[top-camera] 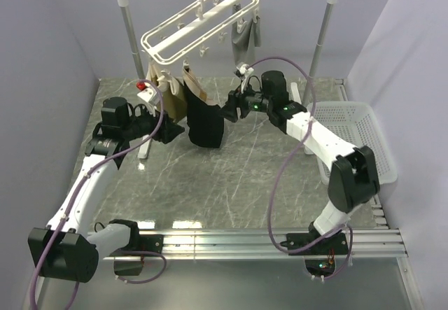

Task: Clip the underwear to the hanger

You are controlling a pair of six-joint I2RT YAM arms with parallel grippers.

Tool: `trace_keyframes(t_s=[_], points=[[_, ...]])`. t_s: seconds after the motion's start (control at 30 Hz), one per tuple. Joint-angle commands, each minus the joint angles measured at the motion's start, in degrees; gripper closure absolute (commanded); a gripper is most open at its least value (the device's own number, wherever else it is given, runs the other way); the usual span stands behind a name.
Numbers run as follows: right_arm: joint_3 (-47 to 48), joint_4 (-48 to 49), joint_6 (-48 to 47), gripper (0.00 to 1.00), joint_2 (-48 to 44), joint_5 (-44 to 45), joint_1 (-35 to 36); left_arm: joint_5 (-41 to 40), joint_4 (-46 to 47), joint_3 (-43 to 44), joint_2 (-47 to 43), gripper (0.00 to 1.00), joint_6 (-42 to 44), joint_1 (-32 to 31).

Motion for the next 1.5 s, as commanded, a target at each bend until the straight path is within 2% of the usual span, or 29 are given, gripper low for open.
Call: trace_keyframes(t_s=[0.0, 0.2, 0.33, 0.43, 0.53, 0.73, 0.87, 1.03, 1.1, 1.13, 1.2, 1.23, 1.27, 1.3, 1.33, 1.4, 1.47], points=[[0.53, 11.38, 9.02, 0.32, 3.02, -3.14, -2.33, -1.27, 4.04, -0.99, 0.29, 0.32, 3.45, -0.40], [0.00, 17.37, 16.41, 0.37, 6.54, -4.45, -2.16, -4.26, 6.85, -4.93, -1.72, 0.35, -2.17, -1.72], [0.00, 19.93, 18.52, 0.42, 8.22, -4.02, -0.93, -8.03, 7.65, -9.51, -4.80, 0.37, -4.36, -6.37], [-0.08, 21.25, 20.02, 0.46, 9.01, -3.40, 0.91, -13.65, 8.61, -11.89, -5.94, 0.37, -6.12, -12.68], [0.18, 22.48, 20.99, 0.50, 9.89, -2.61, 2.84, -20.51, 11.25, -12.68, -5.95, 0.33, -7.97, -15.86], [2.02, 23.27, 21.86, 0.57, 12.35, -1.82, 6.45, -32.20, 13.98, -9.00, -0.24, 0.31, -8.77, -16.93], [1.50, 23.98, 23.80, 0.64, 11.65, -2.96, 6.02, -34.75, 18.10, -6.97, 4.07, 0.32, -7.80, -16.93], [-1.74, 26.78, 30.11, 0.64, 7.88, -5.77, 2.95, -36.77, 22.58, -5.74, 8.90, 0.33, -7.19, -16.93], [-3.24, 28.45, 31.71, 0.62, 5.59, -7.35, 0.41, -37.39, 23.03, -5.30, 10.39, 0.37, -6.66, -16.93], [-4.12, 28.02, 31.36, 0.59, 4.89, -7.44, -0.30, -37.83, 23.46, -5.04, 10.92, 0.42, -6.48, -16.75], [-4.83, 25.92, 28.05, 0.43, 3.91, -7.62, -1.97, -38.18, 24.34, -4.68, 12.07, 0.51, -5.96, -16.14], [-4.83, 24.86, 26.45, 0.38, 4.35, -7.01, -2.33, -38.01, 24.78, -4.34, 12.42, 0.64, -5.87, -15.70], [-4.66, 22.59, 25.31, 0.33, 4.96, -5.87, -2.85, -37.14, 24.87, -4.07, 13.55, 0.70, -6.13, -15.26], [-3.96, 22.13, 24.69, 0.31, 5.92, -5.95, -4.08, -36.52, 24.70, -3.72, 14.18, 0.76, -6.48, -14.04], [-3.52, 22.04, 25.12, 0.29, 7.07, -6.21, -4.87, -35.56, 24.44, -3.02, 14.70, 0.89, -6.92, -13.24], [-1.42, 22.30, 26.78, 0.26, 10.84, -6.13, -6.71, -33.27, 24.00, -2.49, 16.02, 0.99, -7.89, -11.92], [0.17, 22.91, 28.28, 0.25, 14.01, -6.04, -7.78, -32.30, 23.82, -2.14, 16.38, 1.00, -7.89, -11.48]])
